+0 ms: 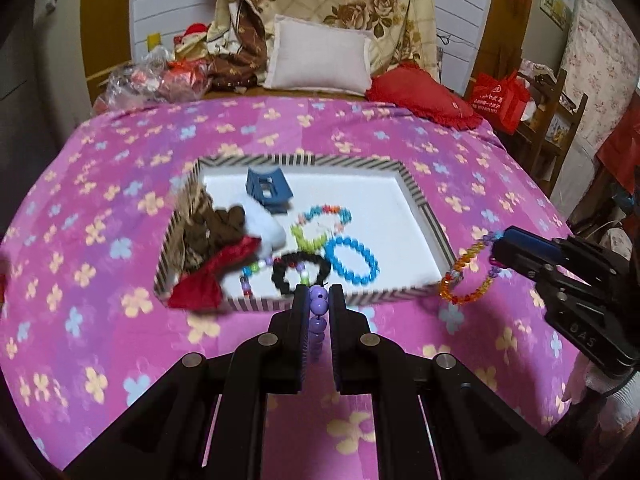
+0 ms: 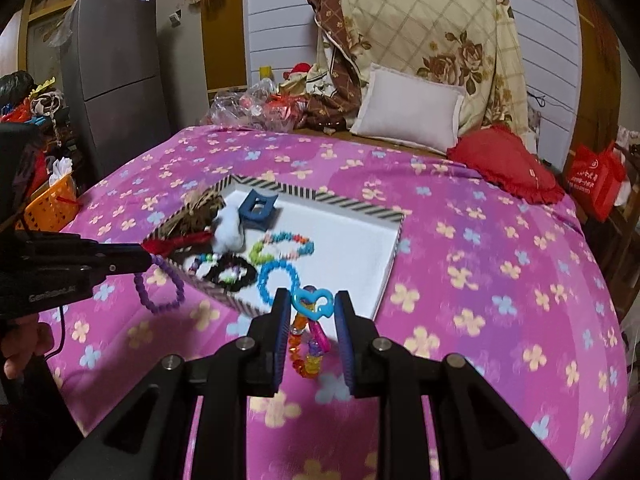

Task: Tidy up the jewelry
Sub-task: 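Carry both bracelets into the tray and open both tools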

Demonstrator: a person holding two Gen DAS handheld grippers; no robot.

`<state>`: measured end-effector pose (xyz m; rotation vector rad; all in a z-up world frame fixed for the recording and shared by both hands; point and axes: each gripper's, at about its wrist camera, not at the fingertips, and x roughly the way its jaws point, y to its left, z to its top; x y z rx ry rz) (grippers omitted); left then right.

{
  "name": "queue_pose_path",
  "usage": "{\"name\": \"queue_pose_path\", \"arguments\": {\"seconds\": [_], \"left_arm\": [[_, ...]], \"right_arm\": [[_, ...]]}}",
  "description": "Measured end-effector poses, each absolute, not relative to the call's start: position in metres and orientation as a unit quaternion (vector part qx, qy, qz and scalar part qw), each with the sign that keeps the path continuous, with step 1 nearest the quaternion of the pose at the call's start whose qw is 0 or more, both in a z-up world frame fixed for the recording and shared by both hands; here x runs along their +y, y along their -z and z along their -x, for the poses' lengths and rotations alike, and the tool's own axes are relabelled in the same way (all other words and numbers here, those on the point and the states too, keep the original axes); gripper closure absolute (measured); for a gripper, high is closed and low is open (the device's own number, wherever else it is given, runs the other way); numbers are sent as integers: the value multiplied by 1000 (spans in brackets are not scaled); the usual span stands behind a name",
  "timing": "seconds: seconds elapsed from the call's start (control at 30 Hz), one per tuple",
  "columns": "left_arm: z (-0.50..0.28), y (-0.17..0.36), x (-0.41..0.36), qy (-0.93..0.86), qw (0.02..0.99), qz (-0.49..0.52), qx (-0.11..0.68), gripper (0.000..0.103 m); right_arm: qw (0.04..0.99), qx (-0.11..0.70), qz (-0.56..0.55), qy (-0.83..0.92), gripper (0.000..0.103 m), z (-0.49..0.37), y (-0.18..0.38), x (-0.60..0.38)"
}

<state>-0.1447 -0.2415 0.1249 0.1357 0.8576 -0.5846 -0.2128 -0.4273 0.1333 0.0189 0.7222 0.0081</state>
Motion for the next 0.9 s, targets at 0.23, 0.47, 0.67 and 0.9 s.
{"name": "queue_pose_path", "arguments": {"seconds": [0.23,0.47,0.67,0.9], "left_arm": [[129,-135,-264,277,869,-72,405,90],[106,-130,-304,289,859,-66,418,90],[72,-105,-347,298,842,-46,448,90],[36,-72,-384,307,819,-44,482,90]], "right_arm": [[928,373,-16,-8,80,176,-122,-432],[912,407,-43,-17,80,148,-86,-443],[902,429,-37,21,80,133,-59,-464],[903,428,-29,19,80,138,-47,-469]]}}
